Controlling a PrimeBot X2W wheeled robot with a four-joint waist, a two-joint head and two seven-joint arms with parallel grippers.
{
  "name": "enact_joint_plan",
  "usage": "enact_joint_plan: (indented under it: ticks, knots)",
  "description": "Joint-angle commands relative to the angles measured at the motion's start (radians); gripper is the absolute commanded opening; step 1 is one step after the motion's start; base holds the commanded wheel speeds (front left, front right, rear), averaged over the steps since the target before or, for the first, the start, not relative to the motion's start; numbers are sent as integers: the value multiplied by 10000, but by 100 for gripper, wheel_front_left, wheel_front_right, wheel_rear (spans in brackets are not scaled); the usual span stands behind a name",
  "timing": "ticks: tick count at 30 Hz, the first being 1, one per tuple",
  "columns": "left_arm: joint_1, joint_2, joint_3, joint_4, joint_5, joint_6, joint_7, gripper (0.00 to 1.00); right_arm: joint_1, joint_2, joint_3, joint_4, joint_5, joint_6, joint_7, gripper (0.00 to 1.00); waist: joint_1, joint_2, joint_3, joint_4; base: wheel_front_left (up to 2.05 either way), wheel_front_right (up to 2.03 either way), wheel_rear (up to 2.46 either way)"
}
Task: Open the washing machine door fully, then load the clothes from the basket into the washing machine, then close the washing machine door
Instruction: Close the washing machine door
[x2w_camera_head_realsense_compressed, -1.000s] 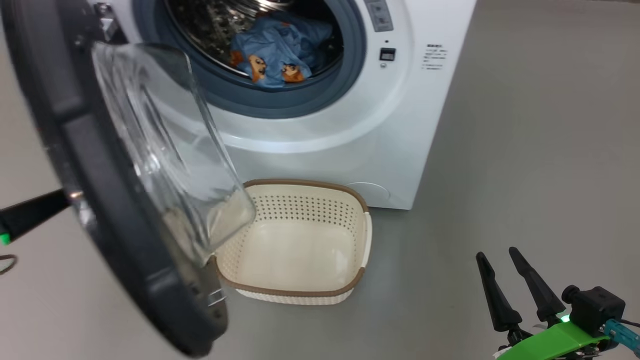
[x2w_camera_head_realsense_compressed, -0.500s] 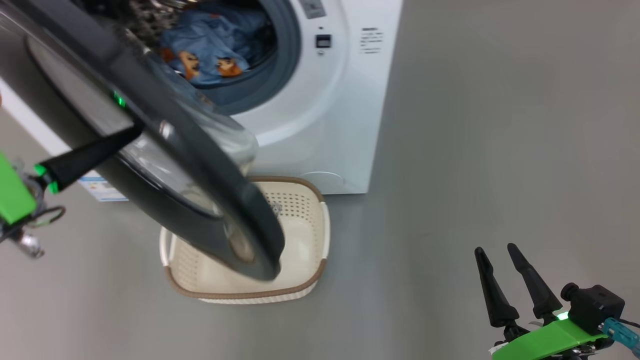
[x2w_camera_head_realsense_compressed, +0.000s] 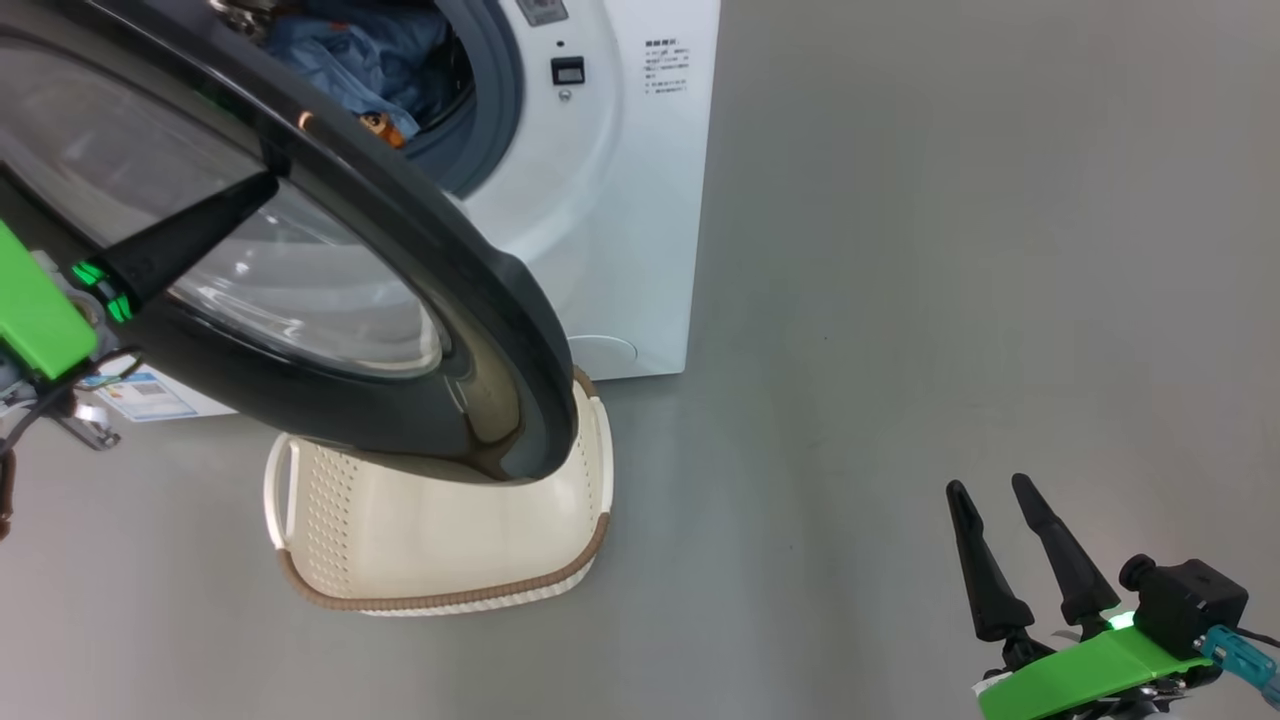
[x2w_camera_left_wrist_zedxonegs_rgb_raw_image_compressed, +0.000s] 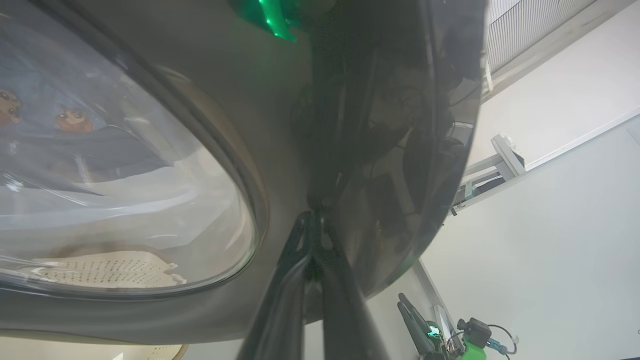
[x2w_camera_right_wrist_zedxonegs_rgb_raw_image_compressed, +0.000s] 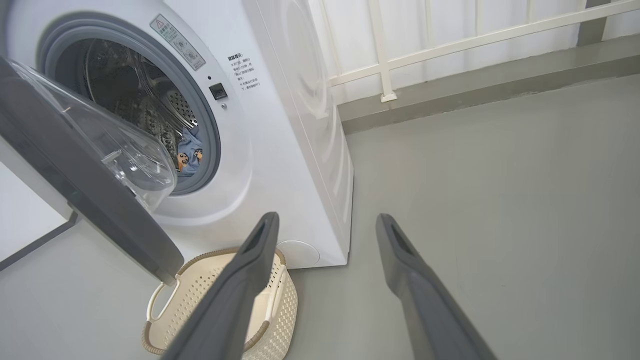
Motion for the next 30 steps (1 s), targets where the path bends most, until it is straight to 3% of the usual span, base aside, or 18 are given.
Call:
enact_joint_plan:
  ticks: [1,14,23,24,25,27,29,30]
  knots:
    - [-345,580,370,-224,-92,-31,-108,0,-71,-17,198,-223,-80,27,-49,100,0,0,-89,91,0,0,0]
    - [1108,1110,279,-636,-231,-31,-823,0,160,-228,260,-158,-46,27,-49,100,0,0,-523,865,0,0,0]
    - [2561,1312,242,-562,-140,-31,-1801,45,319,-377,239,-184,-23,27,-49,100,0,0,-693,1095,0,0,0]
    - [2727,1329,210,-532,-99,-31,-1943,53,338,-400,227,-190,-17,27,-49,100,0,0,-705,1114,0,0,0]
    - [2888,1318,180,-500,-89,-31,-2091,71,358,-424,216,-195,-13,27,-49,100,0,0,-717,1130,0,0,0]
    - [3167,1308,144,-400,-144,-31,-2346,80,388,-471,202,-212,-9,27,-49,100,0,0,-721,1144,0,0,0]
    - [3462,1284,95,-316,-183,-31,-2623,98,415,-518,185,-225,-4,27,-49,100,0,0,-738,1145,0,0,0]
    - [3621,1284,74,-270,-163,-31,-2791,100,427,-542,176,-229,-3,27,-49,100,0,0,-743,1136,0,0,0]
